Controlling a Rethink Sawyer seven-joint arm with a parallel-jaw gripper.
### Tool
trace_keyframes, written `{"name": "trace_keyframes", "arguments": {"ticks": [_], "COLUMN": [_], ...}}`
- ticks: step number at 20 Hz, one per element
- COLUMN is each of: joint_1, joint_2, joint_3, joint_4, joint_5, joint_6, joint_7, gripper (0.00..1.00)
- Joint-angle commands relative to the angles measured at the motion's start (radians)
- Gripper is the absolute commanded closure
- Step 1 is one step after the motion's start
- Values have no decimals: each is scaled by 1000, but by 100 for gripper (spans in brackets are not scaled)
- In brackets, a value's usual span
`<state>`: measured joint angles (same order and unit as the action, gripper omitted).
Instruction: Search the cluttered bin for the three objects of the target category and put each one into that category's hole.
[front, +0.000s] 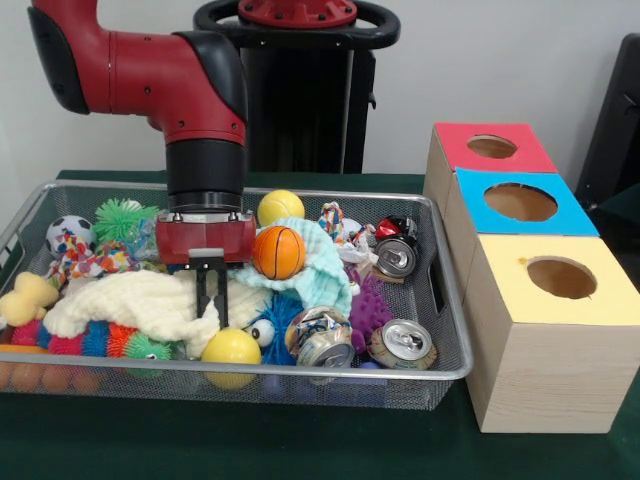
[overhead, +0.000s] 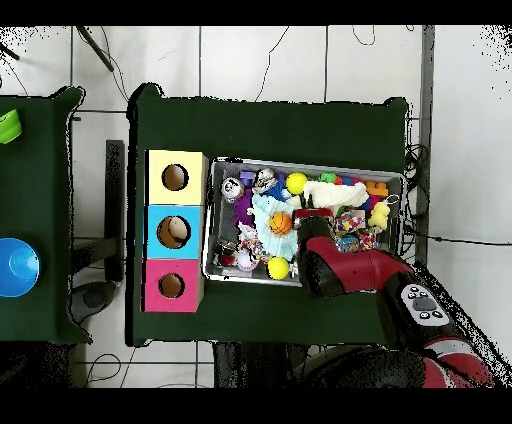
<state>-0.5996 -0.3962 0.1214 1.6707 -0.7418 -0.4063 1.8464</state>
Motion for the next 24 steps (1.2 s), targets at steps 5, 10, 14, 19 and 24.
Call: {"name": "trace_keyframes", "arguments": {"ticks": [5,10,14,19,24], "joint_1": [18,-43,-171,-132,-72], "joint_2": [28,-154,-331,-423,-415], "joint_3": [0,150,370,349,281], "joint_4": [-67,87,264,299,285], "joint_5": [17,-8,162,194,201], "joint_6": [-37,152,383,411,381], "joint_7": [104,167,208,132,141], "gripper": [100,100,100,100,100]}}
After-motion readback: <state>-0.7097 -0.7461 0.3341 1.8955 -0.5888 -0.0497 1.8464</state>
